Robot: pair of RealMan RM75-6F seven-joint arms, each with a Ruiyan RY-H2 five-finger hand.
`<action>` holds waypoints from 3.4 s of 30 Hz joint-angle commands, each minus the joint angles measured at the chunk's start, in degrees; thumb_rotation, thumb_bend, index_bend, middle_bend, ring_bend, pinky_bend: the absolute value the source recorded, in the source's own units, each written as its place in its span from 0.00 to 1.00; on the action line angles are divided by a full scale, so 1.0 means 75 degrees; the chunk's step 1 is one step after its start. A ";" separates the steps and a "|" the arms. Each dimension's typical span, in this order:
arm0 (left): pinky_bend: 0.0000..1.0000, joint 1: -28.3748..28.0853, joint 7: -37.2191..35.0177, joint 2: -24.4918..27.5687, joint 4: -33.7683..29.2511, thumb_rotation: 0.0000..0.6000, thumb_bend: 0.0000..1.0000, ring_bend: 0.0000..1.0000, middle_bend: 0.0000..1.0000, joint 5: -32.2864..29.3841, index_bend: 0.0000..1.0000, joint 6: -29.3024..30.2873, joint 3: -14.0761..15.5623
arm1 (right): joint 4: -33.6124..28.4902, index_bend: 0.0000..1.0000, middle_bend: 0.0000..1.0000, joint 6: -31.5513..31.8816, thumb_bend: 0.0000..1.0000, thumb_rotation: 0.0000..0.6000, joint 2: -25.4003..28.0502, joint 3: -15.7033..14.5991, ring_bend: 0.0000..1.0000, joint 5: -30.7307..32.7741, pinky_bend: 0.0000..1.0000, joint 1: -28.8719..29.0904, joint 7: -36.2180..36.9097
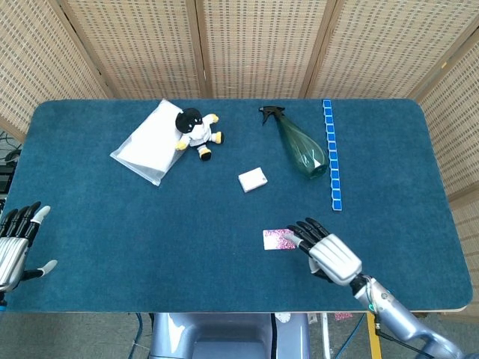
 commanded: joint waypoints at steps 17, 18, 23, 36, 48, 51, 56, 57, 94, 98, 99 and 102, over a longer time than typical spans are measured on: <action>0.00 -0.0019 0.0060 0.0030 -0.0045 1.00 0.02 0.00 0.00 -0.0053 0.00 -0.0065 0.0003 | 0.0628 0.12 0.09 -0.1571 1.00 1.00 -0.1455 0.0081 0.00 0.2168 0.00 0.0796 -0.2190; 0.00 -0.0018 0.0062 0.0030 -0.0047 1.00 0.02 0.00 0.00 -0.0053 0.00 -0.0063 0.0003 | 0.0643 0.12 0.09 -0.1573 1.00 1.00 -0.1470 0.0060 0.00 0.2202 0.00 0.0801 -0.2215; 0.00 -0.0014 0.0087 0.0022 -0.0052 1.00 0.02 0.00 0.00 -0.0061 0.00 -0.0052 0.0000 | 0.0727 0.13 0.10 -0.1532 1.00 1.00 -0.1496 -0.0100 0.00 0.2261 0.00 0.0798 -0.2273; 0.00 0.0004 0.0275 -0.0025 -0.0086 1.00 0.02 0.00 0.00 -0.0149 0.00 -0.0017 -0.0035 | 0.0996 0.19 0.16 -0.1605 1.00 1.00 -0.1419 -0.0480 0.00 0.2405 0.00 0.0769 -0.2044; 0.00 0.0020 0.0432 -0.0066 -0.0105 1.00 0.02 0.00 0.00 -0.0208 0.00 0.0018 -0.0063 | 0.1321 0.21 0.17 -0.1618 1.00 1.00 -0.1139 -0.0682 0.00 0.2705 0.00 0.0613 -0.1698; 0.00 0.0022 0.0479 -0.0083 -0.0115 1.00 0.02 0.00 0.00 -0.0237 0.00 0.0023 -0.0076 | 0.1445 0.21 0.18 -0.1684 1.00 1.00 -0.1038 -0.0700 0.00 0.2823 0.00 0.0601 -0.1645; 0.00 0.0030 0.0511 -0.0090 -0.0131 1.00 0.02 0.00 0.00 -0.0246 0.00 0.0038 -0.0081 | 0.1566 0.21 0.18 -0.1707 1.00 1.00 -0.0938 -0.0688 0.00 0.2967 0.00 0.0579 -0.1575; 0.00 0.0031 0.0512 -0.0091 -0.0130 1.00 0.02 0.00 0.00 -0.0246 0.00 0.0040 -0.0082 | 0.1578 0.21 0.18 -0.1711 1.00 1.00 -0.0929 -0.0688 0.00 0.2984 0.00 0.0576 -0.1566; 0.00 0.0031 0.0508 -0.0081 -0.0135 1.00 0.02 0.00 0.00 -0.0249 0.00 0.0024 -0.0082 | 0.0277 0.21 0.17 -0.1086 1.00 1.00 -0.0248 -0.0145 0.00 0.2723 0.00 0.0868 -0.1508; 0.00 0.0029 0.0474 -0.0076 -0.0124 1.00 0.02 0.00 0.00 -0.0237 0.00 0.0020 -0.0078 | 0.0198 0.21 0.17 -0.1276 1.00 1.00 -0.0468 -0.0172 0.00 0.2972 0.00 0.0965 -0.2020; 0.00 0.0028 0.0466 -0.0074 -0.0122 1.00 0.02 0.00 0.00 -0.0237 0.00 0.0016 -0.0078 | 0.0198 0.21 0.17 -0.1317 1.00 1.00 -0.0543 -0.0196 0.00 0.3026 0.00 0.0990 -0.2187; 0.00 0.0023 0.0455 -0.0069 -0.0117 1.00 0.02 0.00 0.00 -0.0233 0.00 0.0006 -0.0076 | 0.0237 0.21 0.17 -0.1433 1.00 1.00 -0.0753 -0.0237 0.00 0.3239 0.00 0.1049 -0.2564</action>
